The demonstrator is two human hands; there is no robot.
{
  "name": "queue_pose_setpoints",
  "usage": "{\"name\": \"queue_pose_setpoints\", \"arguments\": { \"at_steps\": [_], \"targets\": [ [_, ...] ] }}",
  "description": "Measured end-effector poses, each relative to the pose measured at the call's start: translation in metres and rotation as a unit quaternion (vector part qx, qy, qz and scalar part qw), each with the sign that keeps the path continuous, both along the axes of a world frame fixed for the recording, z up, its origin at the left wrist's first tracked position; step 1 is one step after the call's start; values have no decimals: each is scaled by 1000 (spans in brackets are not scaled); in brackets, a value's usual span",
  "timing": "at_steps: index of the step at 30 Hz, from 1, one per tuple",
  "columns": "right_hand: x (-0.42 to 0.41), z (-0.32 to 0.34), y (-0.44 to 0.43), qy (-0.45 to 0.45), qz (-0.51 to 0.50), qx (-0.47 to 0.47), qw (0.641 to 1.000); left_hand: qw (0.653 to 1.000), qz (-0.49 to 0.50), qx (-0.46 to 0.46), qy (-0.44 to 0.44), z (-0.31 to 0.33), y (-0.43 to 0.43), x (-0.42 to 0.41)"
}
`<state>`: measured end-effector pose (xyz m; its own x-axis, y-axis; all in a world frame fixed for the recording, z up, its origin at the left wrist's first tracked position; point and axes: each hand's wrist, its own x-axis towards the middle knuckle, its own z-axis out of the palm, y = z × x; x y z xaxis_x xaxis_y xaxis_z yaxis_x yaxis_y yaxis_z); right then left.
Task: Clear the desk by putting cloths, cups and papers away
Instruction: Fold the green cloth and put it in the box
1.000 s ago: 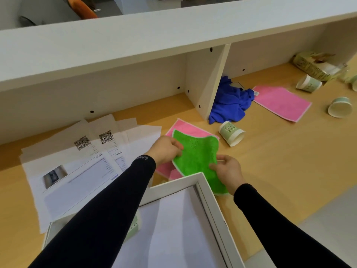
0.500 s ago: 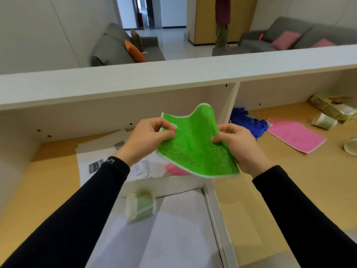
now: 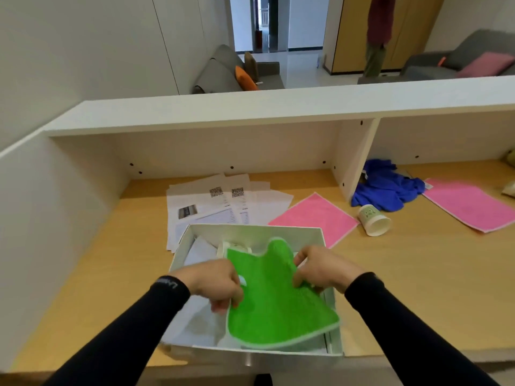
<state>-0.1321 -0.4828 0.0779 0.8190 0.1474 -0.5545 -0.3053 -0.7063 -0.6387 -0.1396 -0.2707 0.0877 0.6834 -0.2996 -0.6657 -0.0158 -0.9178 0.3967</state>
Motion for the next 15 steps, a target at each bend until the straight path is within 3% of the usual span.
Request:
{"name": "queue_pose_setpoints", "arguments": {
  "at_steps": [3, 6, 10, 12, 15],
  "targets": [
    [-3, -2, 1, -13, 33, -26, 999, 998, -18, 36, 49, -6, -10, 0],
    [6, 5, -10, -71, -52, 97, 991, 998, 11, -34, -55, 11, -15, 23],
    [25, 14, -40, -153, -186, 185, 953, 955, 129, -168, -205, 36, -26, 75],
    [34, 7, -56, -161, -238, 190, 939, 940, 158, -204, -222, 33, -39, 99],
    [43, -13, -75, -137, -275, 151, 940, 945, 158, -206, -199, 15, -62, 127]
  ]
}}
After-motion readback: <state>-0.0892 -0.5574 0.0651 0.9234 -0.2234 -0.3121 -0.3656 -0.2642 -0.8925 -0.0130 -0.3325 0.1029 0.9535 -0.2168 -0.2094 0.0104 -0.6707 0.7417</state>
